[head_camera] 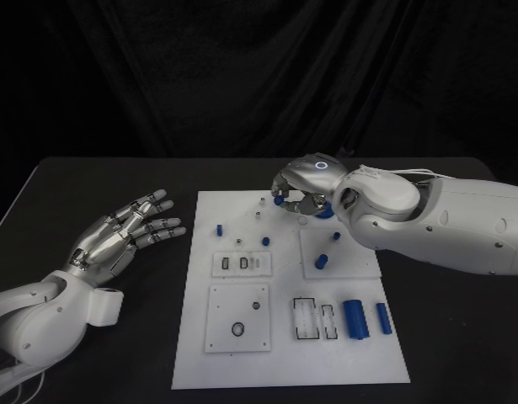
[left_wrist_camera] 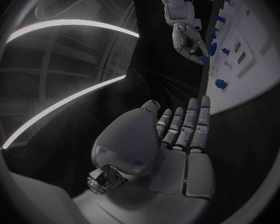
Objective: Assemble the parts on the task board
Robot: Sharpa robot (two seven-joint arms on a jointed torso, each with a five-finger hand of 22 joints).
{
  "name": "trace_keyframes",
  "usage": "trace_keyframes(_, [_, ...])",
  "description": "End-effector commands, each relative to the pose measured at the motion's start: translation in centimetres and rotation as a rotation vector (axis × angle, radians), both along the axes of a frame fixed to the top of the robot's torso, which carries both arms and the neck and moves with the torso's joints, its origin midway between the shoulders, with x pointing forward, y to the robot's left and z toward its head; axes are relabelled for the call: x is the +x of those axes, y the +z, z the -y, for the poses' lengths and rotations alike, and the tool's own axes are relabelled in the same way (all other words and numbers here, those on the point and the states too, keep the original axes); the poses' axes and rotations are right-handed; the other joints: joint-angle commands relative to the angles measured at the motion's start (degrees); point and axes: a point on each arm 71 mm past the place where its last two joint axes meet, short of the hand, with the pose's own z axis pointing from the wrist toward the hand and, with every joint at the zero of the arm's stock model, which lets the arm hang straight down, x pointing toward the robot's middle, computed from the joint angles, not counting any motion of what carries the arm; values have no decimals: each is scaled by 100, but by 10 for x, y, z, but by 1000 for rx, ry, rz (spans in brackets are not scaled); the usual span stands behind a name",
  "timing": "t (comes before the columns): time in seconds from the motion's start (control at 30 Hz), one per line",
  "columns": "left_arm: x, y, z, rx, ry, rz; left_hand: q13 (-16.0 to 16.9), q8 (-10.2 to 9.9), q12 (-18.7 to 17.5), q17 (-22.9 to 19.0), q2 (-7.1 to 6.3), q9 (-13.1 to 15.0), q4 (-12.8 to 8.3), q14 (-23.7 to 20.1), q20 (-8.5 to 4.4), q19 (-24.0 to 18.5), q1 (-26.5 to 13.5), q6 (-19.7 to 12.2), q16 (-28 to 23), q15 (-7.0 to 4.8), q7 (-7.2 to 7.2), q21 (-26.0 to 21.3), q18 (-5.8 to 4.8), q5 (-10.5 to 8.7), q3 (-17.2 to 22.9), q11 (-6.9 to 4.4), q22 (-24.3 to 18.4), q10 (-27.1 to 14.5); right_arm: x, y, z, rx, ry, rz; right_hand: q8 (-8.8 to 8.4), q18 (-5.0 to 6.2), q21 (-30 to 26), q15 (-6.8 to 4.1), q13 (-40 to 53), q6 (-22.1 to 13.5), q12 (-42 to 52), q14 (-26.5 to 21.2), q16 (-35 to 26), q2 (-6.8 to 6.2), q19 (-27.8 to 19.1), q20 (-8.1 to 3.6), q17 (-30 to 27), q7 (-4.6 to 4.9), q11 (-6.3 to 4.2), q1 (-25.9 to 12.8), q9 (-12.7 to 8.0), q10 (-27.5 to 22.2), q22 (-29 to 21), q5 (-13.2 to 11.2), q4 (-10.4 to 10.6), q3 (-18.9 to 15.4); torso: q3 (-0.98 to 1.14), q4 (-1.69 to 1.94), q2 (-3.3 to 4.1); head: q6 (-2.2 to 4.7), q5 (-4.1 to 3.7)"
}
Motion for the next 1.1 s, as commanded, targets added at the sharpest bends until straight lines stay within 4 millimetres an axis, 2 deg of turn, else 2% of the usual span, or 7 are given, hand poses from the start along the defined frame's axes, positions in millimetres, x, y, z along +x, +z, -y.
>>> trace_keyframes(0.03, [0,7,-1,-48,21,81,-5,3,36,-9,-10,9,-14,-39,5,-28,53,8,39,13,28,17,-25,25,35,43,8,-9,6,1,-6,-5,-7,-14,553,-99,-6,42,-8,-76,-56,6,4,8,18,37,-20,26,27,-25,1287,27,-10,35,-1,45,-9,12,-1,-11,-3])
trace_keyframes(0.1, [0,7,-1,-47,21,81,-5,3,37,-10,-12,9,-16,-42,4,-29,54,11,40,13,29,17,-26,26,39,44,8,-9,10,1,-12,-14,-4,-16,544,-96,-15,44,-9,-87,-64,0,-3,8,9,40,-33,32,28,-26,1290,30,-22,38,-3,51,4,5,6,-15,2])
trace_keyframes(0.33, [1,7,1,-48,18,82,-4,4,41,-13,-17,9,-19,-50,4,-36,53,14,40,14,32,16,-29,27,49,47,8,-8,20,0,-26,-40,1,-21,492,-92,-30,55,-13,-140,-108,-15,-16,2,-9,52,-48,62,39,-33,1294,29,-34,37,-13,73,12,25,15,-30,-32])
trace_keyframes(0.67, [2,6,2,-47,16,81,-4,5,44,-15,-22,10,-24,-58,2,-43,53,17,43,17,35,15,-32,30,61,50,8,-9,27,-3,-33,-62,-2,-31,412,-82,-62,74,-23,-198,-195,-48,-47,-6,-45,71,-91,100,62,-35,1298,-19,-64,8,-33,116,22,-14,16,-29,7])
trace_keyframes(0.8, [2,6,2,-48,15,81,-4,5,44,-15,-22,10,-24,-58,2,-43,53,17,43,17,35,15,-32,30,61,50,8,-9,28,-5,-34,-71,-6,-40,377,-78,-79,85,-25,-220,-227,-64,-61,-12,-65,80,-111,111,76,-45,1298,-38,-81,-22,-36,127,29,-4,17,-31,0])
trace_keyframes(0.93, [2,6,3,-49,13,81,-4,5,46,-16,-24,10,-25,-60,2,-47,53,17,44,18,36,15,-34,31,67,51,7,-9,29,-8,-35,-78,-7,-48,346,-75,-90,92,-25,-243,-248,-77,-73,-14,-77,87,-129,119,84,-50,1296,-47,-91,-38,-39,138,32,0,16,-23,-8])
trace_keyframes(1.1, [3,6,3,-49,11,80,-4,5,46,-16,-24,10,-25,-60,2,-47,53,17,44,18,36,15,-34,31,67,51,7,-9,28,-10,-34,-80,-9,-54,317,-72,-100,97,-26,-260,-271,-90,-84,-20,-89,93,-146,129,89,-59,1294,-60,-98,-55,-40,147,23,-7,11,-32,3])
